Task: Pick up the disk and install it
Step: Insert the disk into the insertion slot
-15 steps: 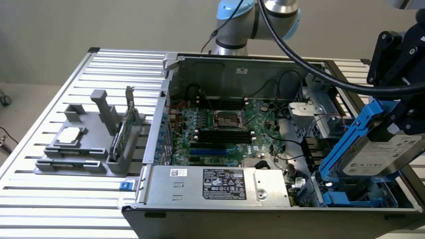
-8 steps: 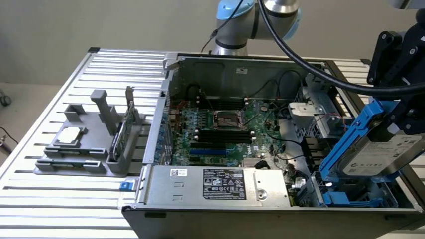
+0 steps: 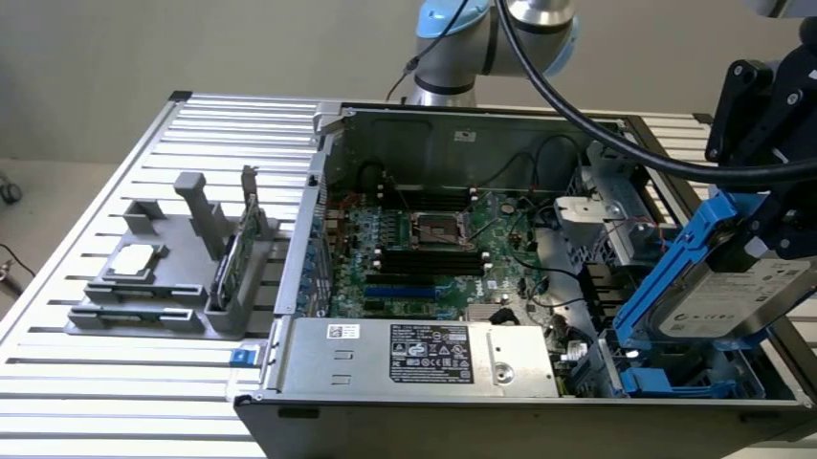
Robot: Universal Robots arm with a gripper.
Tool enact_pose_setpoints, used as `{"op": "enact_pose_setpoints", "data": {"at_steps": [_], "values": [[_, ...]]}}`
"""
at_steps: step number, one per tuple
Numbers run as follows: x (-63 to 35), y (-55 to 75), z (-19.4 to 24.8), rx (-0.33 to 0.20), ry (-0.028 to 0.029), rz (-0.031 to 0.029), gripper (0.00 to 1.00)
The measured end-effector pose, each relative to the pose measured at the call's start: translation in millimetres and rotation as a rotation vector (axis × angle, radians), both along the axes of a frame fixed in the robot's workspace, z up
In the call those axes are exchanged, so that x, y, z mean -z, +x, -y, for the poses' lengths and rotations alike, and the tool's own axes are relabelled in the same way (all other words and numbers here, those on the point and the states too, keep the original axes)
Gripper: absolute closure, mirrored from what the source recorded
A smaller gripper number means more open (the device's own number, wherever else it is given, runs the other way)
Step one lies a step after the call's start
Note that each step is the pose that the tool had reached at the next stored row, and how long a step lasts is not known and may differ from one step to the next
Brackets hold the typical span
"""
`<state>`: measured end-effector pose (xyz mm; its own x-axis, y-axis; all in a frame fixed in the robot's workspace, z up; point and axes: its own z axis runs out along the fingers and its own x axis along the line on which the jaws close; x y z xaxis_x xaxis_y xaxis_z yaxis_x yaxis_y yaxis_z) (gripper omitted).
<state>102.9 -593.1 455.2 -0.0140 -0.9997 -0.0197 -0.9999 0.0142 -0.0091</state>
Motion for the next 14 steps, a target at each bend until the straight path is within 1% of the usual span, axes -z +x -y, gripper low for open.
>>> {"op": "enact_pose_setpoints", "data": {"at_steps": [1,2,3,5,6,9,14], "values": [[0.1,0.4,0.0,0.0,-0.0001,-0.0016,0.67],[0.3,1.1,0.0,-0.001,0.0003,-0.0075,0.67],[0.4,1.9,0.0,-0.003,0.0004,-0.0157,0.67],[0.3,4.0,0.0,-0.006,0.0001,-0.0299,0.67],[0.3,6.0,0.0,-0.008,0.0,-0.0331,0.67],[0.4,11.1,0.0,-0.018,0.0001,-0.0362,0.67],[1.0,11.7,0.1,-0.057,-0.0007,-0.0403,0.67]]}}
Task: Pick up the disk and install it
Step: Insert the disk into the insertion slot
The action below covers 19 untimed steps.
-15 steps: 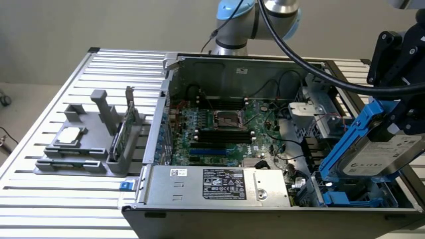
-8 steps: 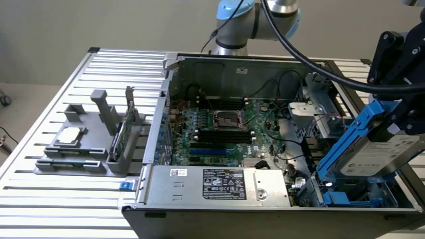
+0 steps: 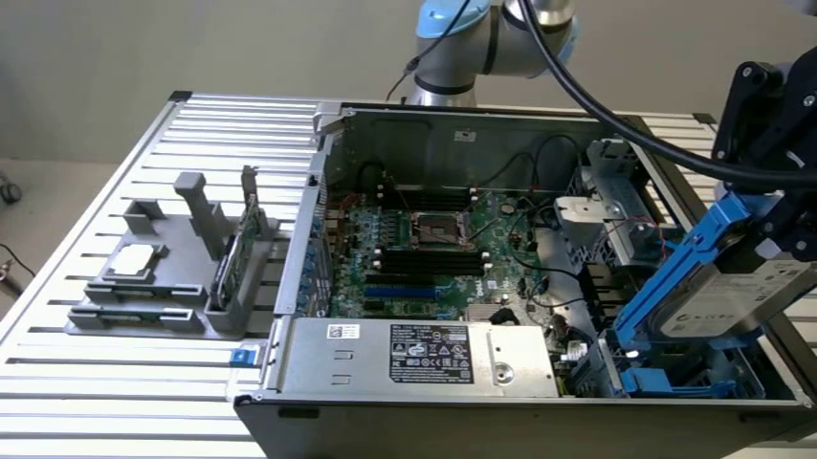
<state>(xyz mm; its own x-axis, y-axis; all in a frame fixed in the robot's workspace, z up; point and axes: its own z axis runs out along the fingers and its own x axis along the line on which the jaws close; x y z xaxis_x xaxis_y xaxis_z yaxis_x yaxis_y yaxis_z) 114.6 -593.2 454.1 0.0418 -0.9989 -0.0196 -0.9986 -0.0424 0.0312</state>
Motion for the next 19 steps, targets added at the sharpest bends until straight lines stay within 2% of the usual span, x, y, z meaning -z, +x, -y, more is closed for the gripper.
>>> {"op": "enact_pose_setpoints", "data": {"at_steps": [3,7,19], "values": [[1.6,0.2,1.3,-0.012,-0.0002,-0.0036,0.67],[4.5,2.1,4.4,-0.014,0.0005,-0.0052,0.67],[9.9,2.4,4.7,-0.014,0.0002,-0.0057,0.67]]}}
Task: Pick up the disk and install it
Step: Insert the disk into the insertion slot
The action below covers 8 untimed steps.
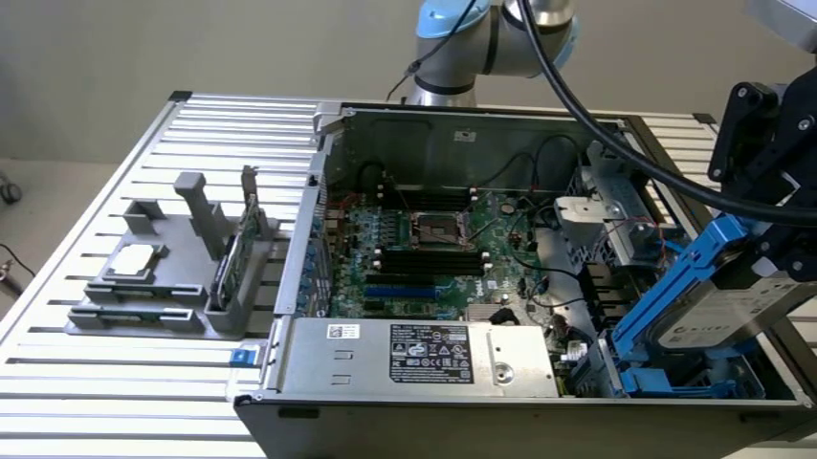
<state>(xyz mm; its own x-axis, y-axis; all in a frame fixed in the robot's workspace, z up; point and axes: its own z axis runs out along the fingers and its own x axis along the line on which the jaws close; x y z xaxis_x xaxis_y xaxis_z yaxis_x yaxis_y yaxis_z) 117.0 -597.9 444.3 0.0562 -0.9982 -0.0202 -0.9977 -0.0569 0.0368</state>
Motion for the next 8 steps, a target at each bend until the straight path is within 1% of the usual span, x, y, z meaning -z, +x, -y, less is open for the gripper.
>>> {"op": "enact_pose_setpoints", "data": {"at_steps": [8], "values": [[1.8,0.0,0.0,0.0,0.0002,0.0,0.67]]}}
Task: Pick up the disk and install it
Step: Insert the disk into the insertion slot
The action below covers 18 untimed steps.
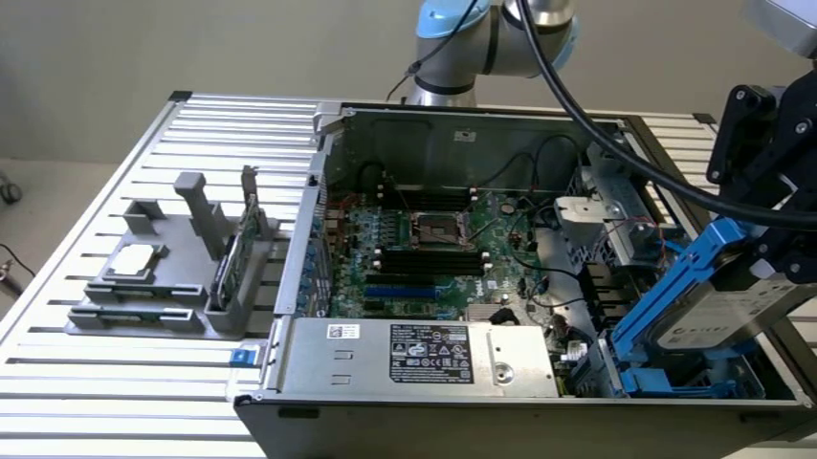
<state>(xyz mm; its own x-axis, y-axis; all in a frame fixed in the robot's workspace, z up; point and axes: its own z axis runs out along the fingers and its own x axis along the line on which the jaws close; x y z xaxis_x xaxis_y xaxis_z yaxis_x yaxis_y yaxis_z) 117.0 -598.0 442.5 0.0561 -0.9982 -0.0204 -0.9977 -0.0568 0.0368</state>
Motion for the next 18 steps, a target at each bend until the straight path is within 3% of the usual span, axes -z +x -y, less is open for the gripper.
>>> {"op": "enact_pose_setpoints", "data": {"at_steps": [18], "values": [[3.8,0.0,0.1,0.003,-0.0001,0.0,0.67]]}}
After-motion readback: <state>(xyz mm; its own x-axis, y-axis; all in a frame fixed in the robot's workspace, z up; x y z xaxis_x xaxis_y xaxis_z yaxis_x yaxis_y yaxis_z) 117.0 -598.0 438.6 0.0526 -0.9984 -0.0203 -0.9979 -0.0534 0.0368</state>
